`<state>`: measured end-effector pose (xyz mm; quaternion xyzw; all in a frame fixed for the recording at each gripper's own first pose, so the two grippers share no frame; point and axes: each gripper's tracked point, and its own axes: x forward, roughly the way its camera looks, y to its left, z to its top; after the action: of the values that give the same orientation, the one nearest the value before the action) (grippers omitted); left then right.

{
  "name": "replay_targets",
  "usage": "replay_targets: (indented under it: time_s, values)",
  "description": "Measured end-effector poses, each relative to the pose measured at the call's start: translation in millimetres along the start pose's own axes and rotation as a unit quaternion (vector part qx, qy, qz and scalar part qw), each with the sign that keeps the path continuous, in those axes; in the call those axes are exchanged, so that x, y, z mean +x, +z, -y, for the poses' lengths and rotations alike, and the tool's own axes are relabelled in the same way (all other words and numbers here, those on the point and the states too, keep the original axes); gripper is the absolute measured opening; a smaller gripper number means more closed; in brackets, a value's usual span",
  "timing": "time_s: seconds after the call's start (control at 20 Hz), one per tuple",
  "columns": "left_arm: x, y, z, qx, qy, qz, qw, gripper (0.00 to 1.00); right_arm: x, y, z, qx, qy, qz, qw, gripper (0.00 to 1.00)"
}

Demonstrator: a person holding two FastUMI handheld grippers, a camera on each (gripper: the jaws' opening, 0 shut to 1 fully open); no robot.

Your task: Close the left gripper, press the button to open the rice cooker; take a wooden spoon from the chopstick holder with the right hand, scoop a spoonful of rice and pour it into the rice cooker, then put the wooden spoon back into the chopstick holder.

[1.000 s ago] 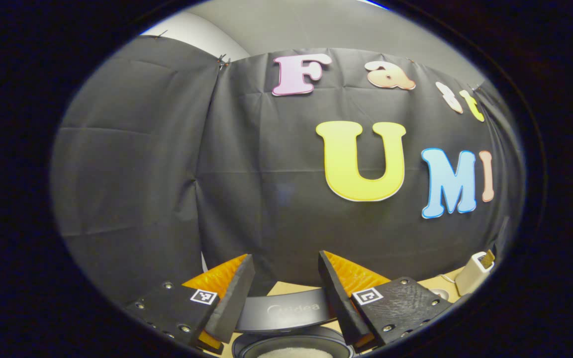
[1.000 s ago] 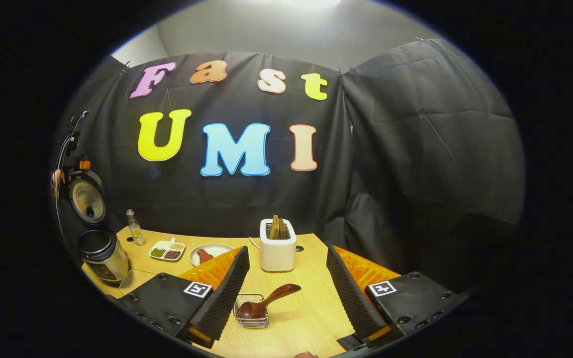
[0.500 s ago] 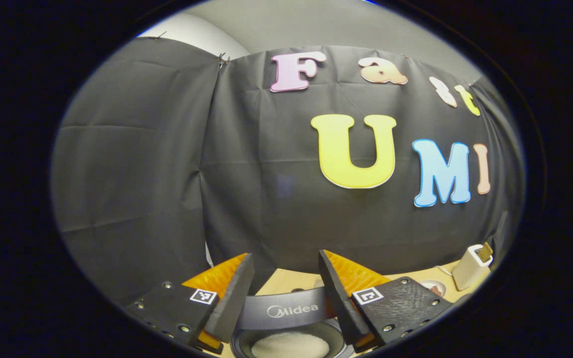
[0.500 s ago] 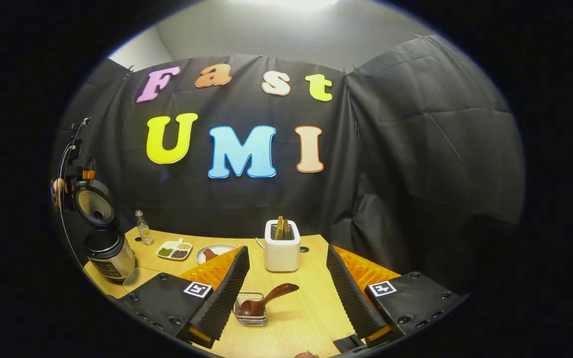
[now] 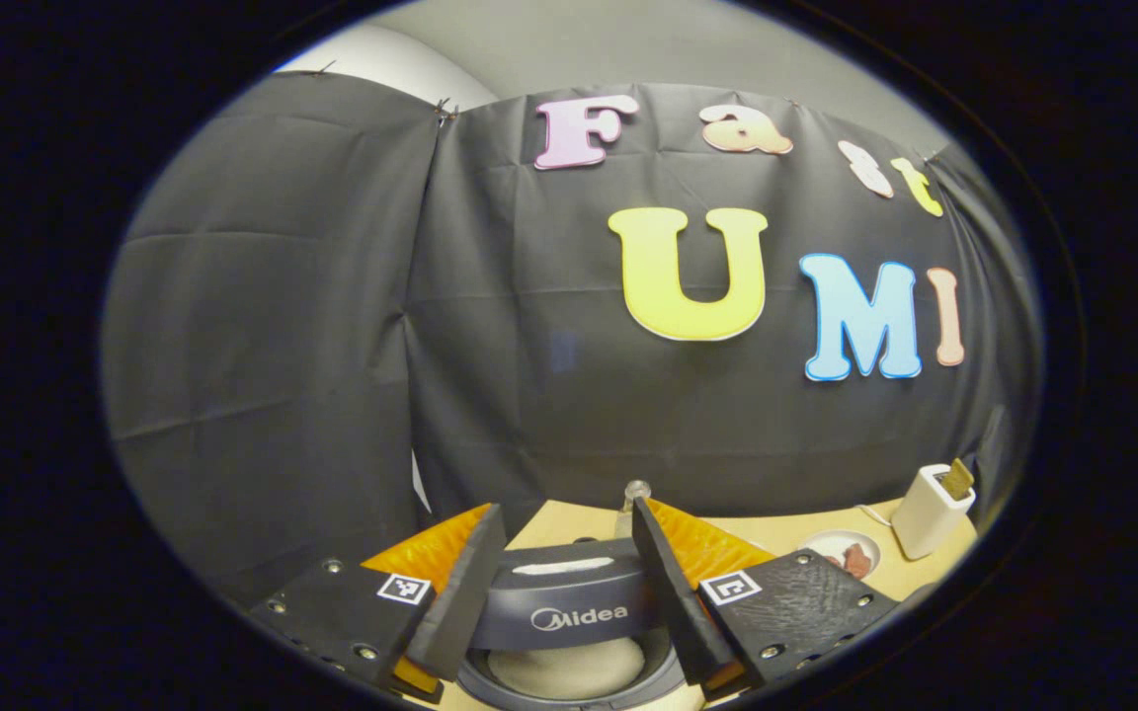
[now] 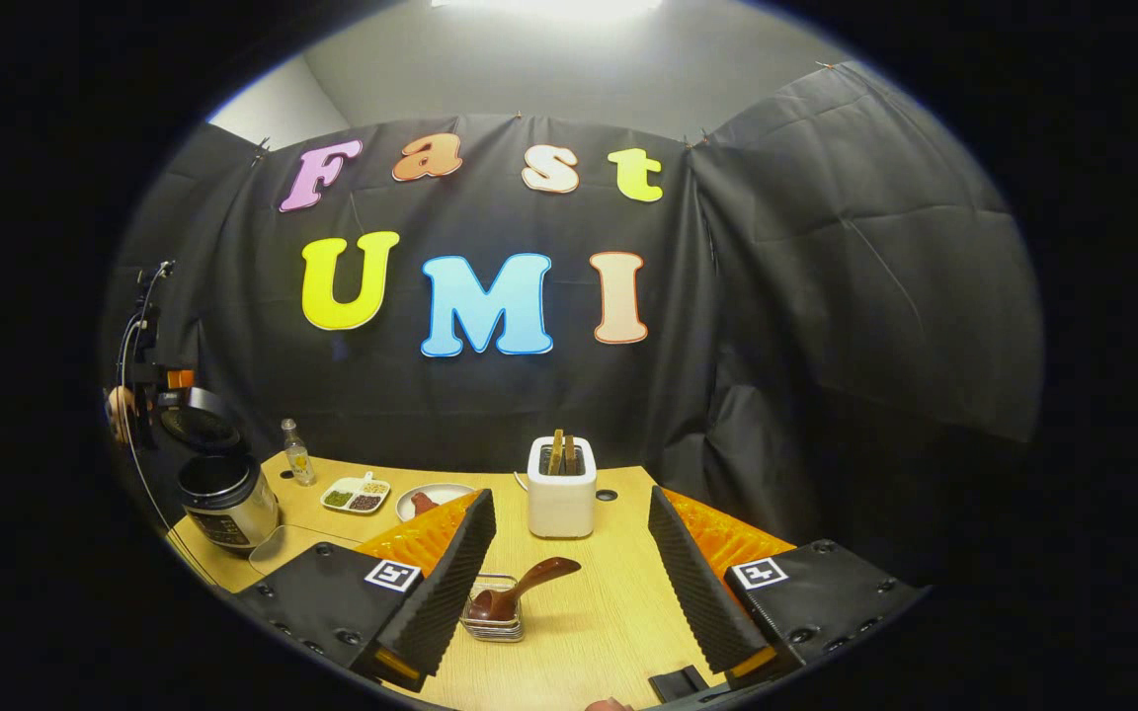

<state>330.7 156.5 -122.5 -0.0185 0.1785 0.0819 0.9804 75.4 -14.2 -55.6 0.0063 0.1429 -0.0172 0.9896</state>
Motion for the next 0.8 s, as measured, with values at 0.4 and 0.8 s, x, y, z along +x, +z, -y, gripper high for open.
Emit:
replay_targets:
  time_s: [0.4, 0.8]
  values:
    - [-25, -45, 9, 0.0, 0.006, -0.023, 1.0, 0.84, -6, -6, 13, -0.001, 0.009, -0.007, 1.0, 0.98]
    - [-40, -94, 15, 0.0, 0.009, -0.051, 0.999, 0.84, -6, -6, 16, -0.006, 0.022, -0.006, 1.0, 0.98]
